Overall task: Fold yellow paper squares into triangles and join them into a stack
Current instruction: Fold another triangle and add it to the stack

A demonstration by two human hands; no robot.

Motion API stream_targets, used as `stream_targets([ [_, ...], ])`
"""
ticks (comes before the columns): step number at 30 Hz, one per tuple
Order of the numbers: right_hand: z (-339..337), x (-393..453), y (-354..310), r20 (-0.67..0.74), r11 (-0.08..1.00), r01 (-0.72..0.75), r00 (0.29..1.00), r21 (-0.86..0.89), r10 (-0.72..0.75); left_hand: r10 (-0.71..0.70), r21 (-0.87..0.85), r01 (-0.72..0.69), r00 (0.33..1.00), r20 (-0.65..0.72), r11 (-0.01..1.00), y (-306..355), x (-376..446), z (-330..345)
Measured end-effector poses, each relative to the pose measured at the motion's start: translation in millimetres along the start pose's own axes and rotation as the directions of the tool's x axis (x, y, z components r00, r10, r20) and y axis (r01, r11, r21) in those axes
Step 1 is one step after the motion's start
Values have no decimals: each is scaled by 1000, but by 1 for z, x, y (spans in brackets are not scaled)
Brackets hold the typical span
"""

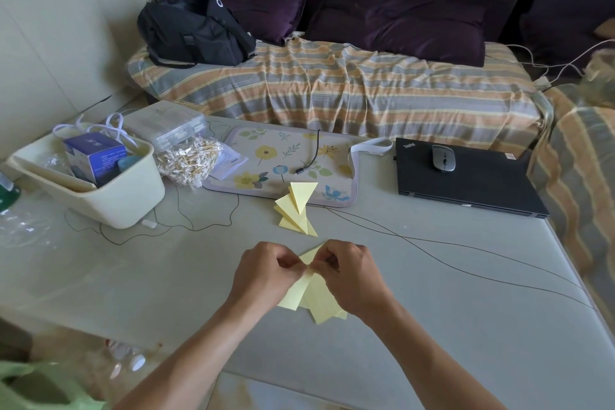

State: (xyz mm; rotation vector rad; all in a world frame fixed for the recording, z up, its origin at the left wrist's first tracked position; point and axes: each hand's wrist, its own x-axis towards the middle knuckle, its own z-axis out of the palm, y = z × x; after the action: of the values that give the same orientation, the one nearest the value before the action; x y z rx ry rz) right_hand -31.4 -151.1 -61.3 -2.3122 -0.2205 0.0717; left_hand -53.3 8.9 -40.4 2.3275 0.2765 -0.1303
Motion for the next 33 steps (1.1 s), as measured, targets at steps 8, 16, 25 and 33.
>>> stream_targets([
  [8,-2,-2,-1,3,995,97,995,-11,-97,114,42,-113,993,-21,993,1,-2,2],
  [16,3,-5,1,-53,999,49,997,2,-49,101,31,-100,994,-43,995,3,-1,4],
  [25,7,-2,5,-69,989,136,988,-58,-140,131,11,-131,991,-13,991,-1,3,3],
  [33,2,-1,6,-71,993,120,990,-17,-121,127,107,-121,991,-50,987,-8,5,2],
])
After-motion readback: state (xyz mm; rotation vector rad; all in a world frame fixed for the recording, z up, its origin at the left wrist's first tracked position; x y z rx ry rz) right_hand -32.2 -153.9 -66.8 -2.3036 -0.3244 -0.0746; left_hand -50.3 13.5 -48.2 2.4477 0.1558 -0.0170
